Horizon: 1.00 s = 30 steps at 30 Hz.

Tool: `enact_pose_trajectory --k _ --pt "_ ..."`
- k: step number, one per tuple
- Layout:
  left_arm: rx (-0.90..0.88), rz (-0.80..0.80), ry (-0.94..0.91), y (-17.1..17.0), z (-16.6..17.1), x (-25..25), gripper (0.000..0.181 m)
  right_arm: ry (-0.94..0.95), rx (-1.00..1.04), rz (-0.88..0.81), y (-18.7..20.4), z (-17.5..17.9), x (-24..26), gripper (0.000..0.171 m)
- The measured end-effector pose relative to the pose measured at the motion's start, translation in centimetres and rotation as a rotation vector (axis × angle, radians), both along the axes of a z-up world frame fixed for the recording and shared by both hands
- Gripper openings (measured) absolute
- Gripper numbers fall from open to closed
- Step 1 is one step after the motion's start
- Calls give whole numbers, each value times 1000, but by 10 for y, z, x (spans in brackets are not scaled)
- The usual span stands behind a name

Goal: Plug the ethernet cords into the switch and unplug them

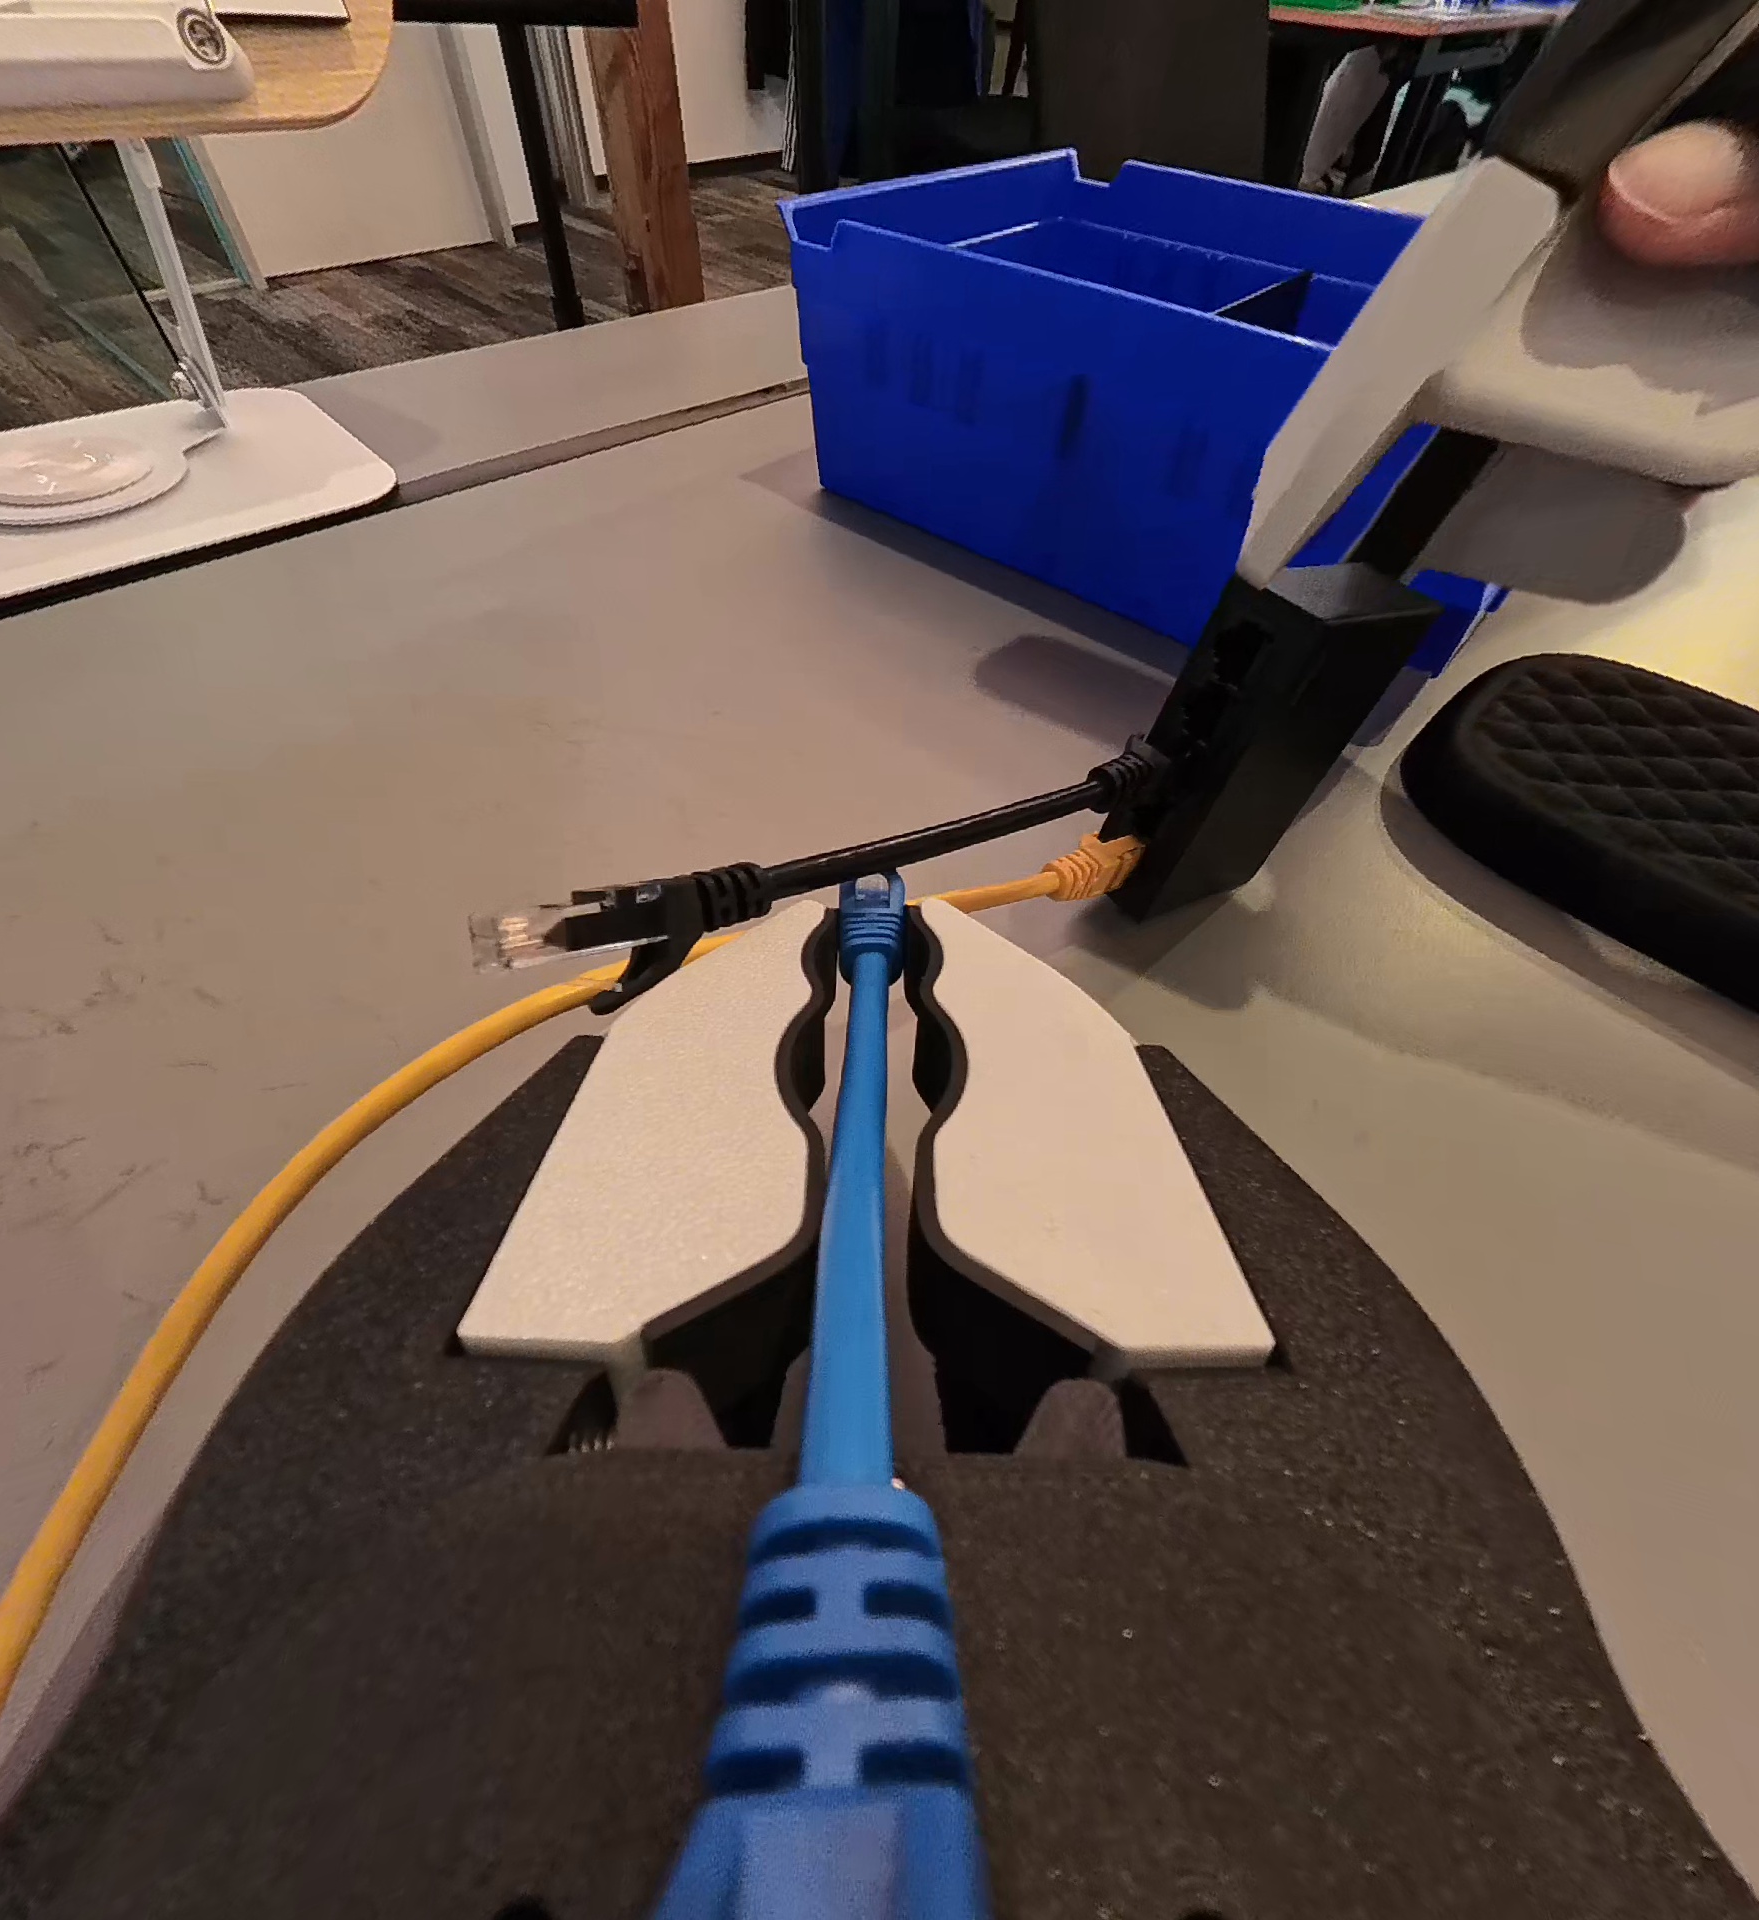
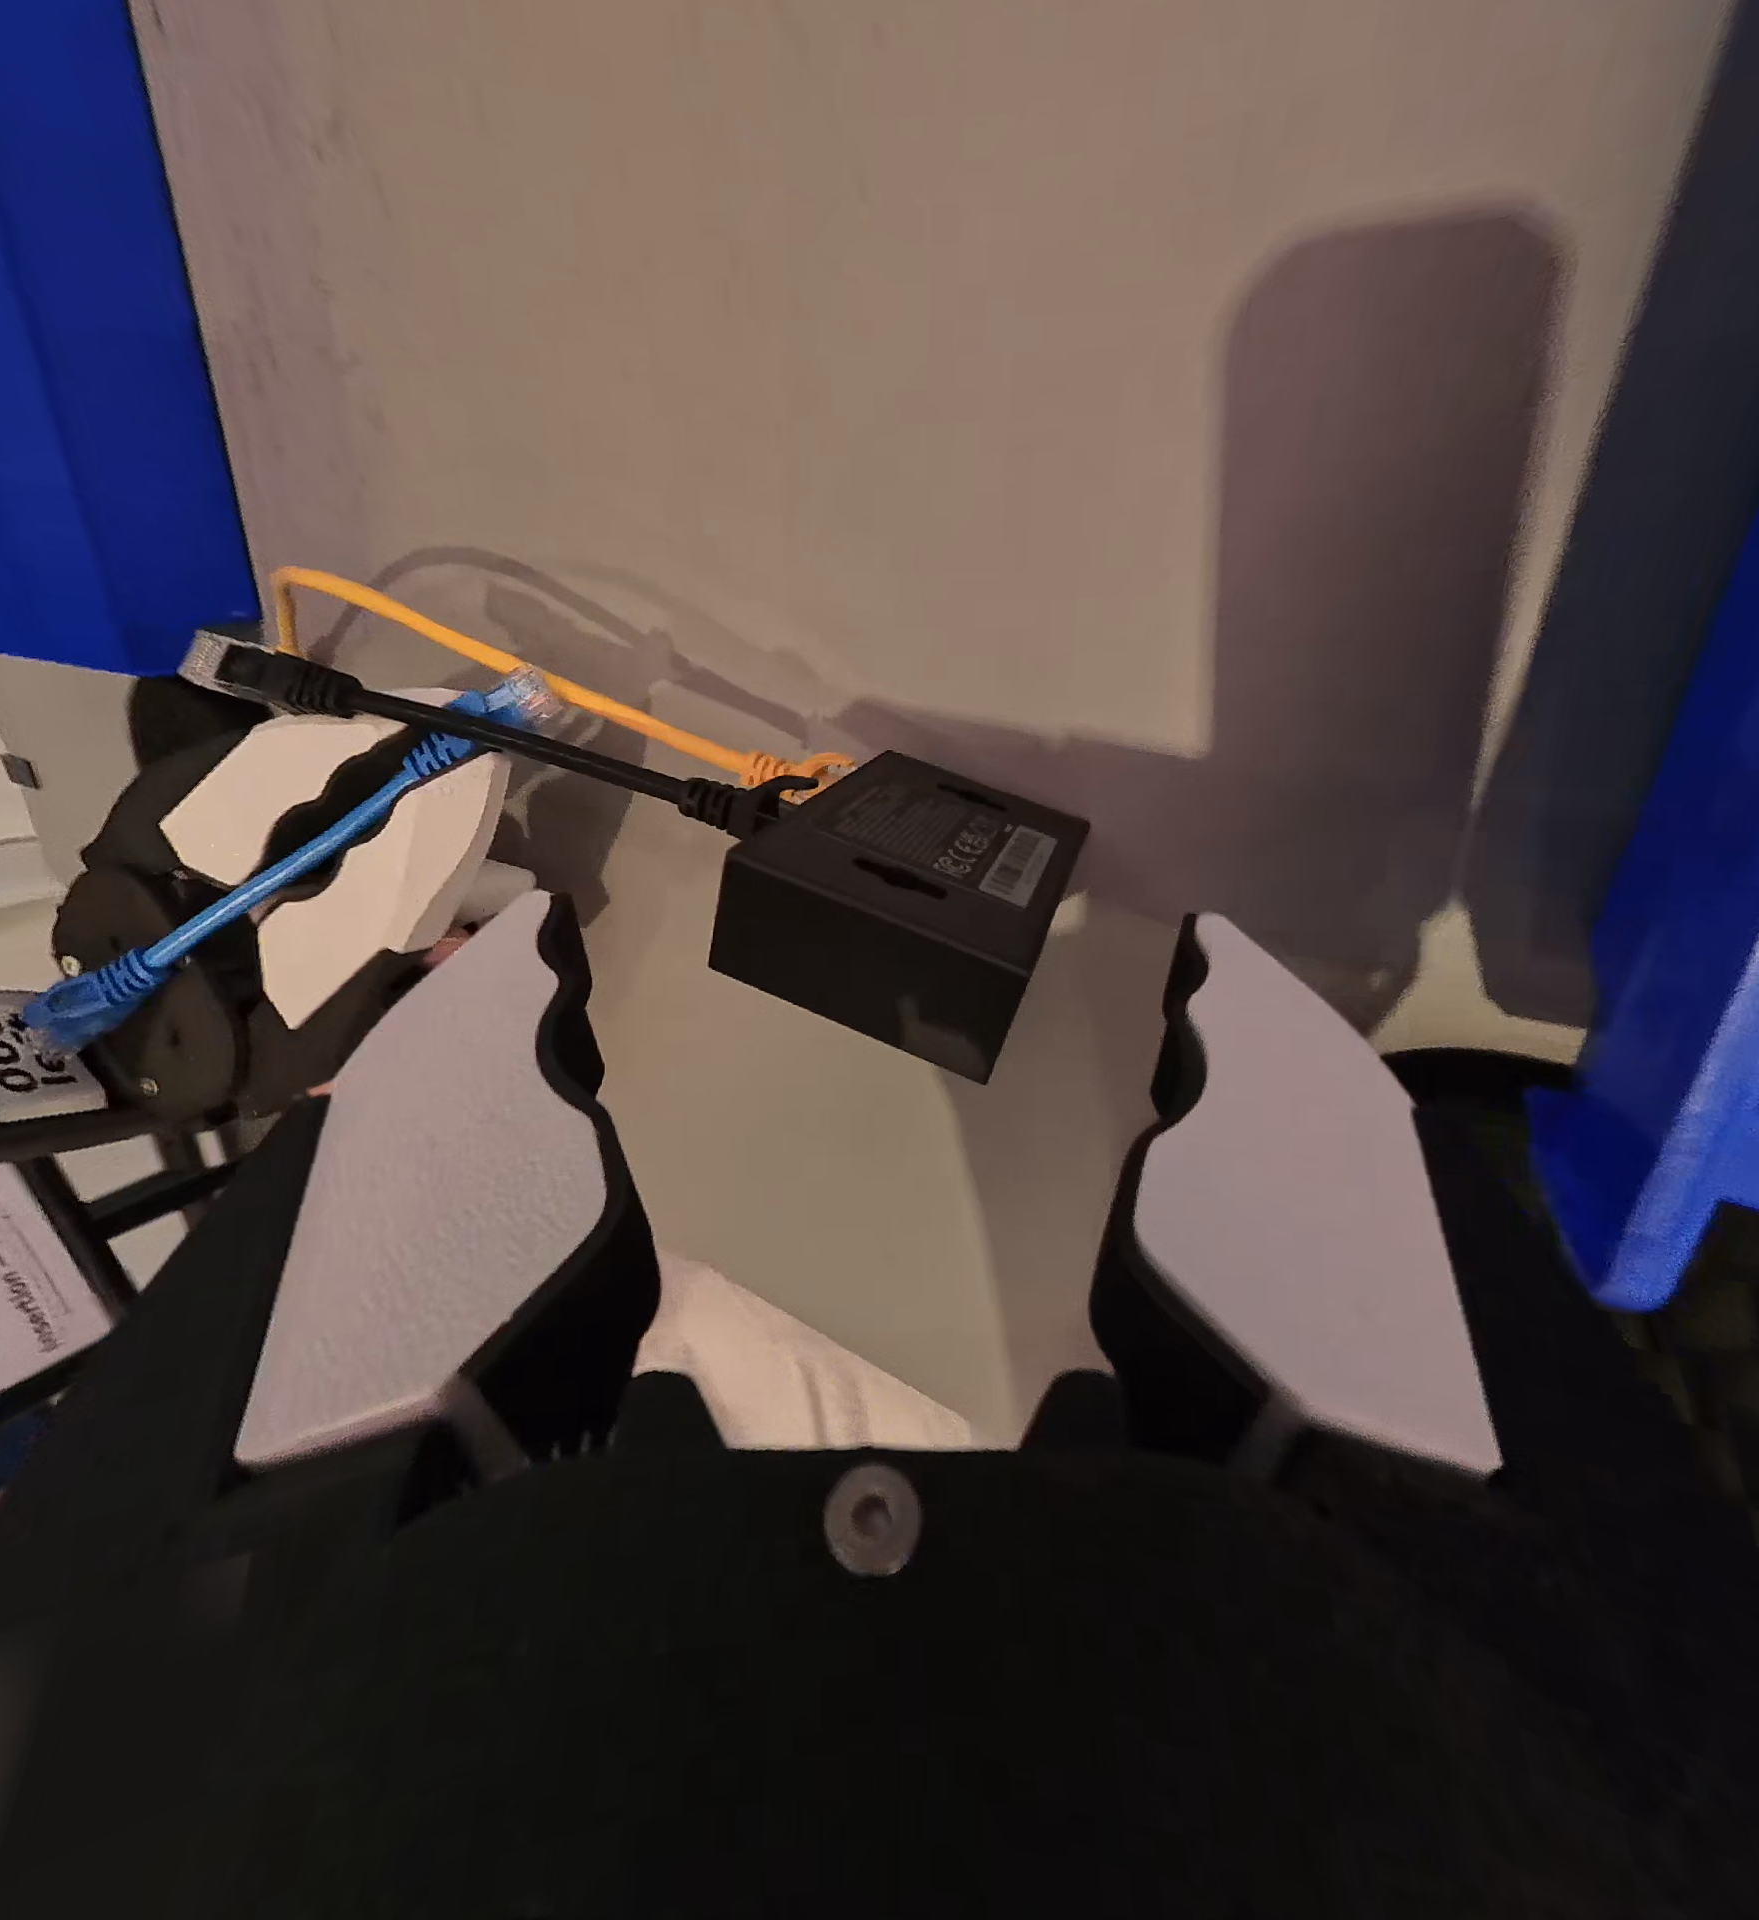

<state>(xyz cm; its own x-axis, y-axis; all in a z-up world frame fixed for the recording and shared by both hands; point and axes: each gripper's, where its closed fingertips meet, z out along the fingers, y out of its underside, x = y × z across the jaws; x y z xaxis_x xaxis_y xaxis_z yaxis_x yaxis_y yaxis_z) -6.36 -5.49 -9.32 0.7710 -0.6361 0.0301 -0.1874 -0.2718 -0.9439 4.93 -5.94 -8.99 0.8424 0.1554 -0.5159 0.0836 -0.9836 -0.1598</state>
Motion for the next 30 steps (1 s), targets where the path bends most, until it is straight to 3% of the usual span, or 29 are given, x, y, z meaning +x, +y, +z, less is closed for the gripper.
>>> enact_pose_trajectory --k 20,30 --pt "1 2 0 0 0 0 11 18 -61 -31 -2 -13 -5 69" --pt "7 4 0 0 1 1 11 21 -92 -4 -5 -16 -9 70"
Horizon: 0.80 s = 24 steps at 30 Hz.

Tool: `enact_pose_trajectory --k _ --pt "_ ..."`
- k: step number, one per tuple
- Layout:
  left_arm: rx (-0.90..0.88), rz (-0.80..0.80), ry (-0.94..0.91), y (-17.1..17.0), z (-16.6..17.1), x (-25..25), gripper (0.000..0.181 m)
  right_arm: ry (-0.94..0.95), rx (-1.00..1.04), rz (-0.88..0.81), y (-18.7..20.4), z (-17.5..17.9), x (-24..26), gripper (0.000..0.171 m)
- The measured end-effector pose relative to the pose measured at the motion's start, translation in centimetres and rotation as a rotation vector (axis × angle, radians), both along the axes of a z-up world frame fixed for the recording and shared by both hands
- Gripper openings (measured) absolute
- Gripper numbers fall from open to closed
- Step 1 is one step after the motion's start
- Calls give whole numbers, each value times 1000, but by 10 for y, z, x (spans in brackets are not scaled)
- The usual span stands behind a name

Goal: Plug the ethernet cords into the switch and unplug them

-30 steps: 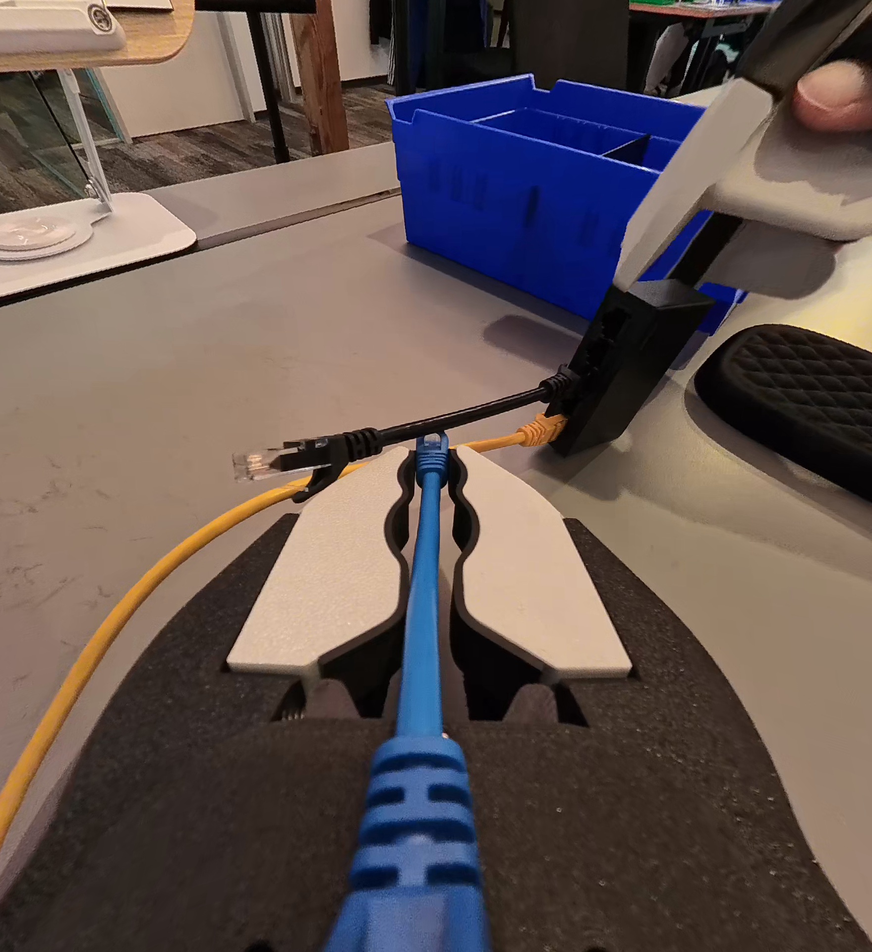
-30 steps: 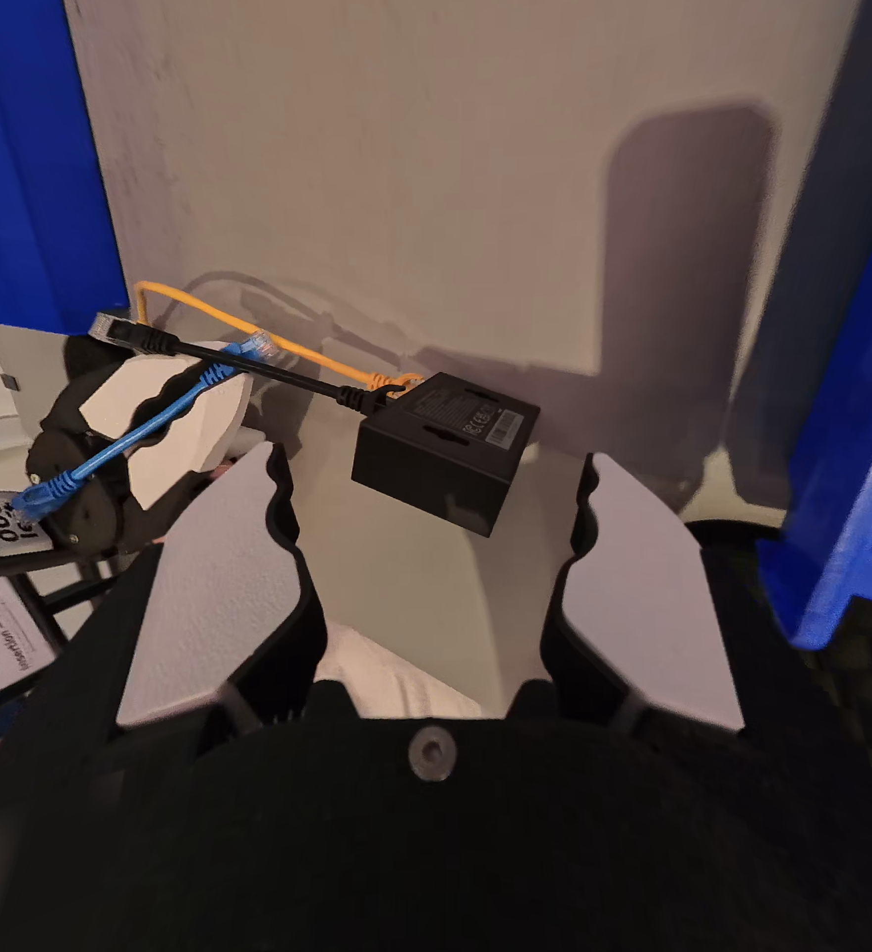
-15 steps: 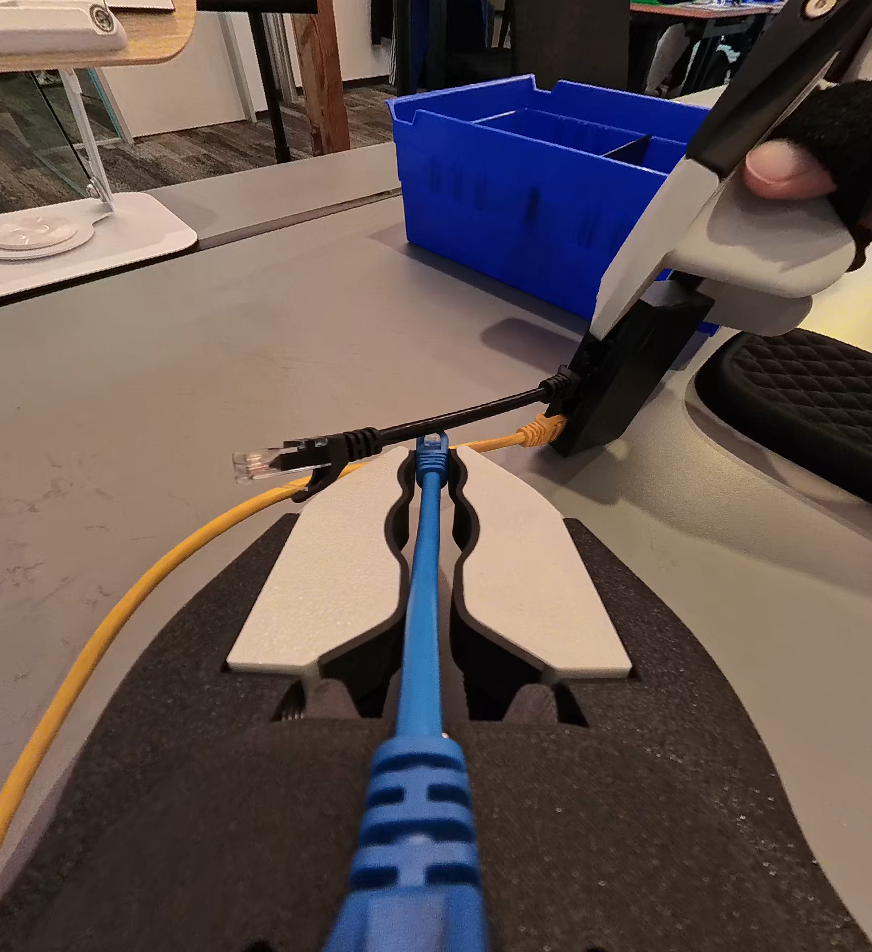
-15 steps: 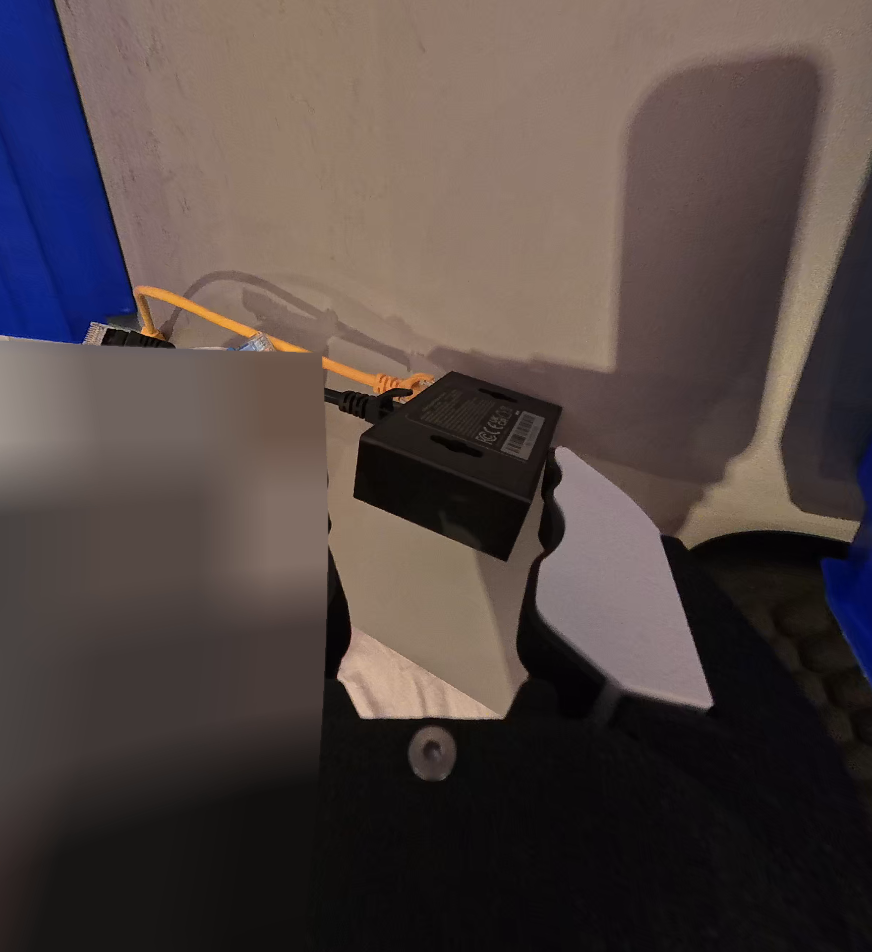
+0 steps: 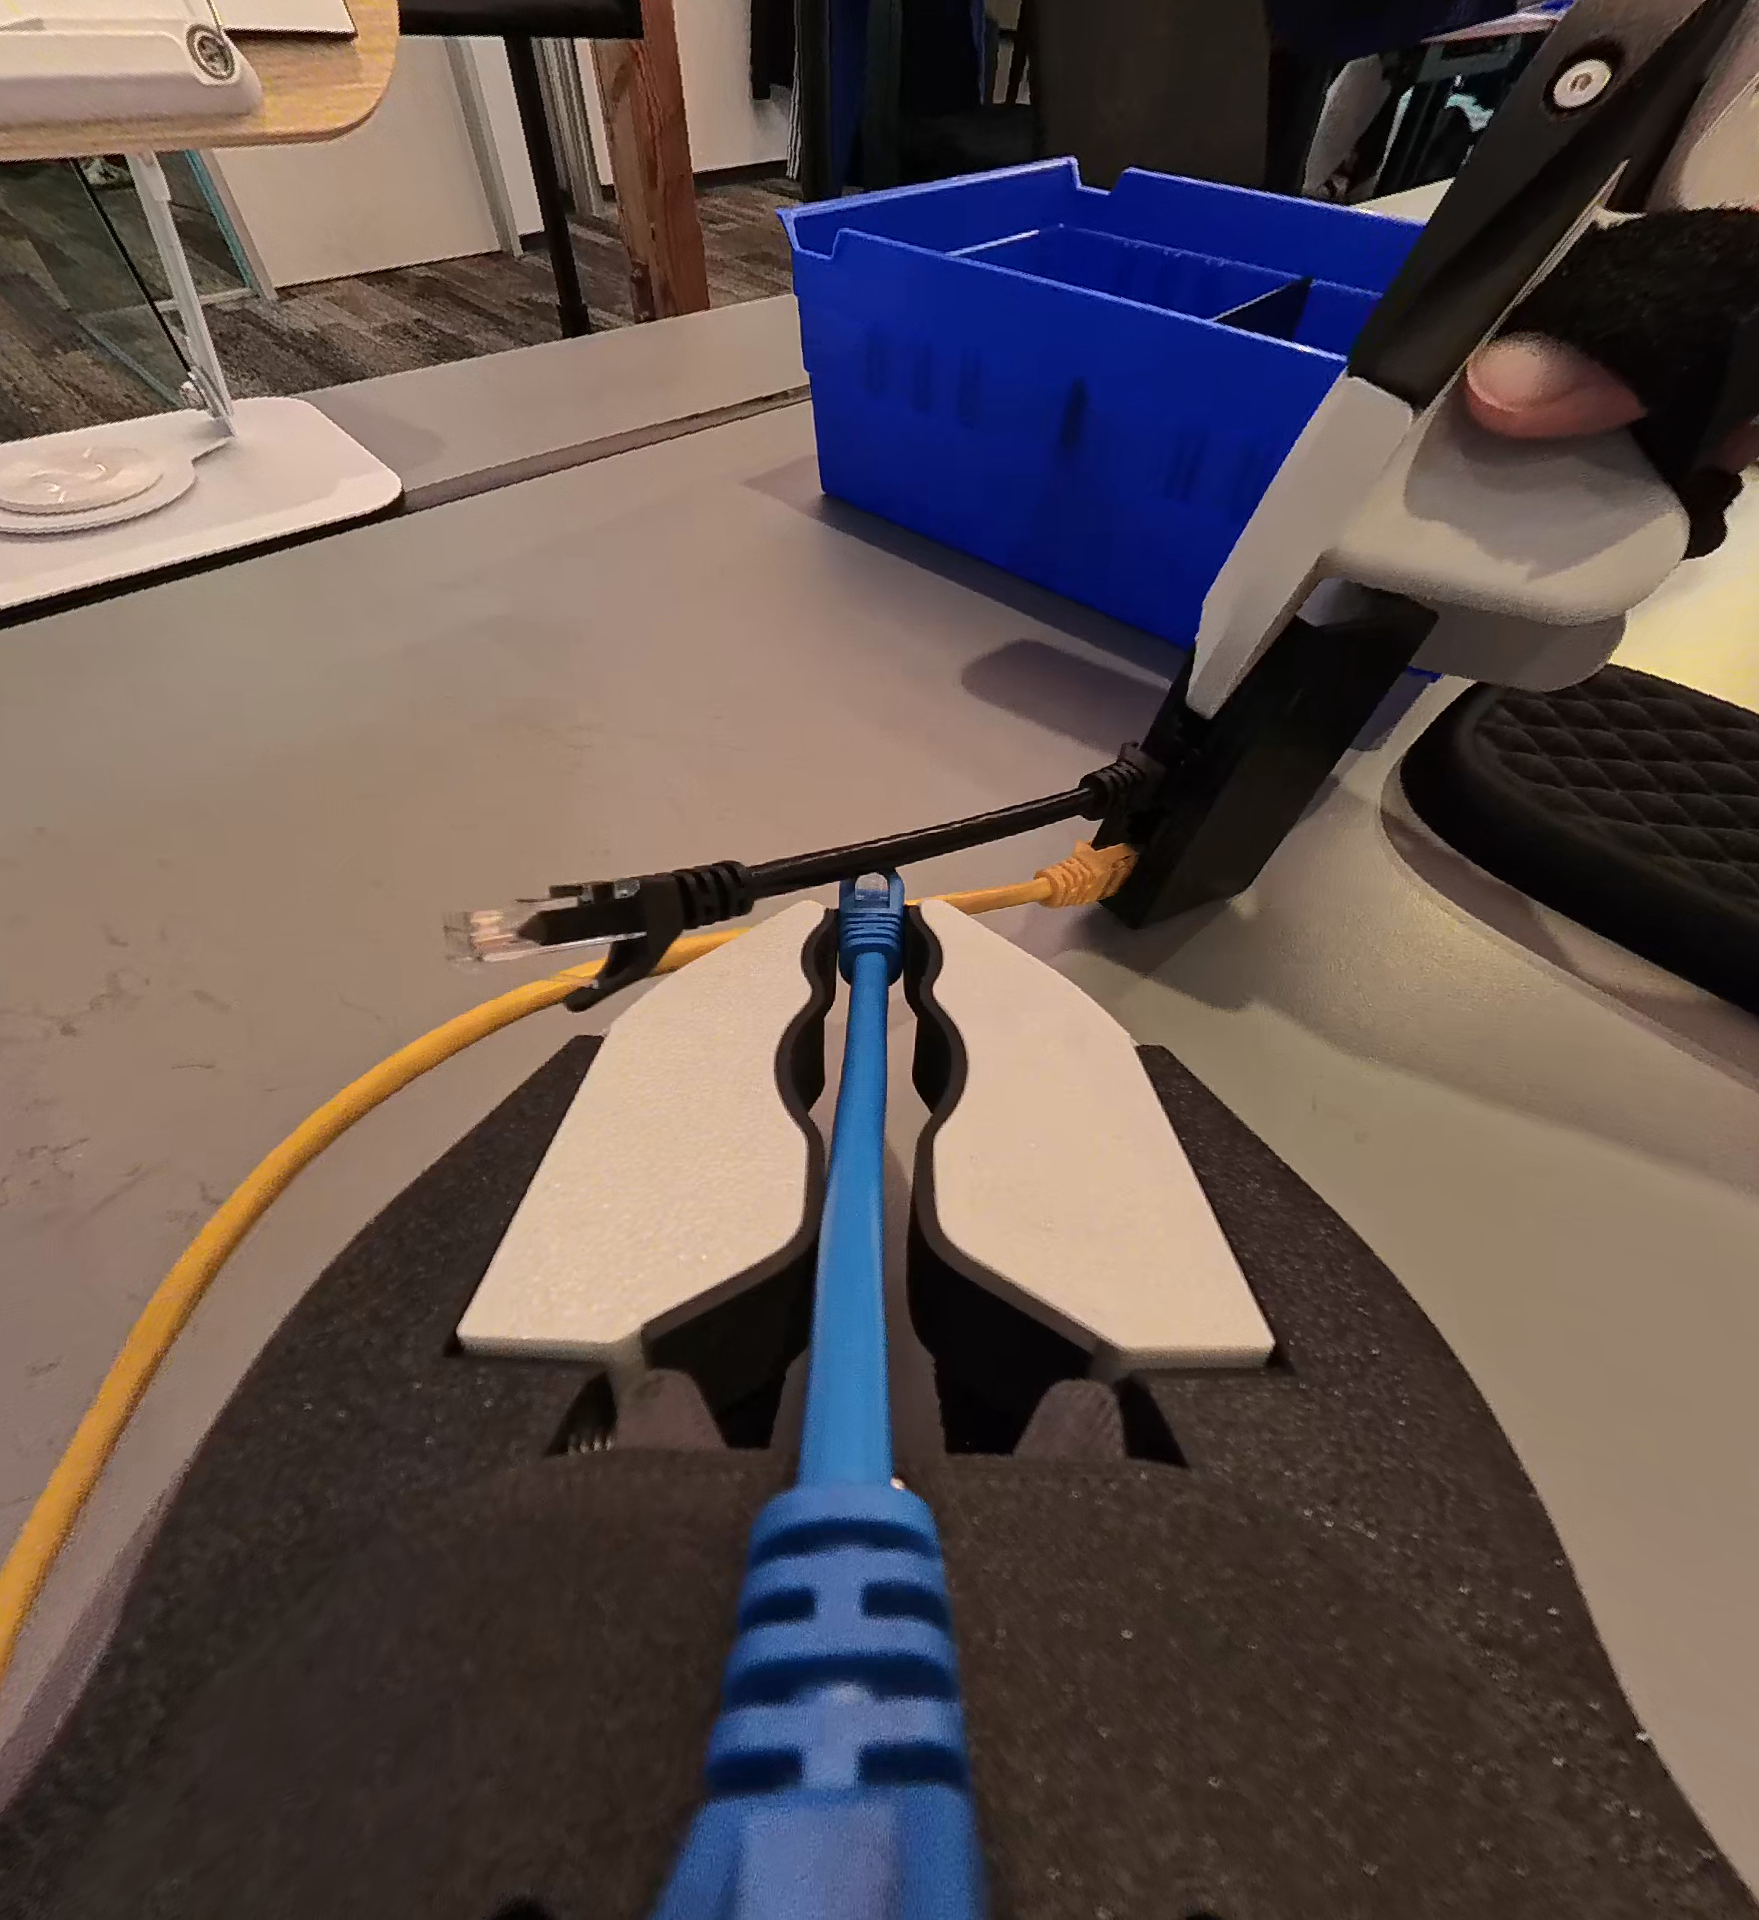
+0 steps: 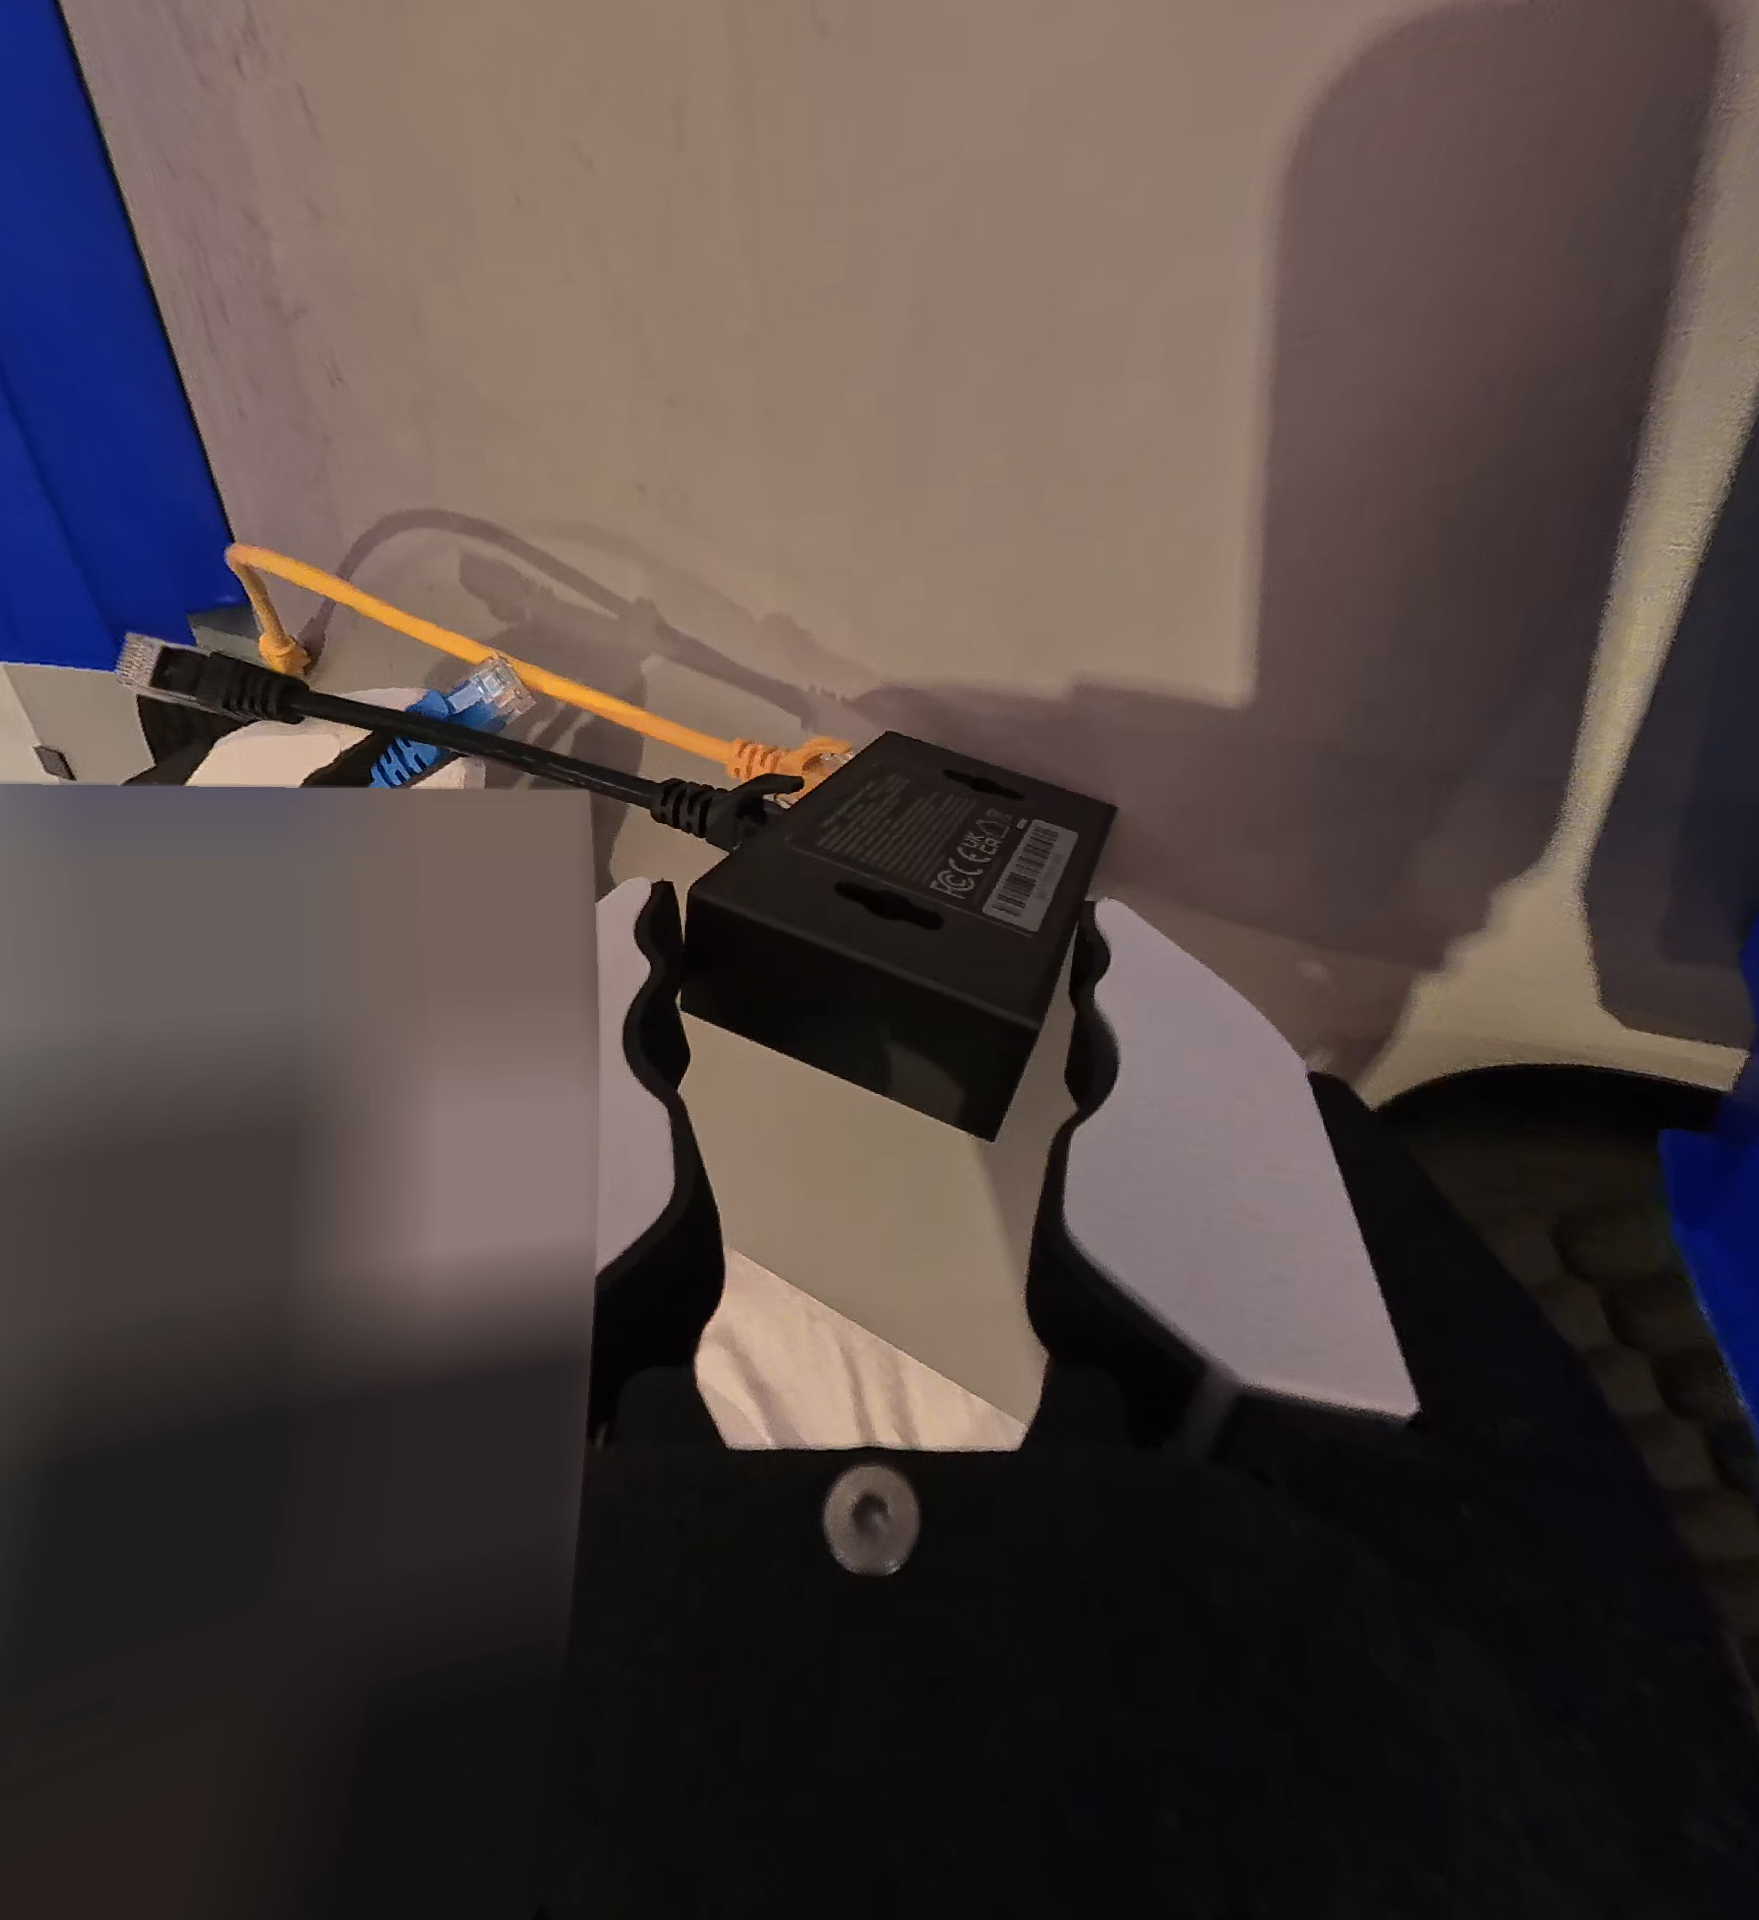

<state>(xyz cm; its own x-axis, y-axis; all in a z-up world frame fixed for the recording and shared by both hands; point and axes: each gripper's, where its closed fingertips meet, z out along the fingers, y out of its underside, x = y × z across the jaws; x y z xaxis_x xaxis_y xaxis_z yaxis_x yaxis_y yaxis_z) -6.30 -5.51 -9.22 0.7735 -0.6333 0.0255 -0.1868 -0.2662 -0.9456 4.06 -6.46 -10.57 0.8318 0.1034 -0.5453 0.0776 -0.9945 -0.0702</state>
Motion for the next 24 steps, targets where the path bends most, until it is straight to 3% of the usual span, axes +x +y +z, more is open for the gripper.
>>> enact_pose_trajectory --k 9,24 --pt "12 -3 -6 -1 3 0 11 19 36 15 2 1 0 69" --pt "62 -28 -57 -8 17 2 11 234 143 -26 9 5 -2 67"
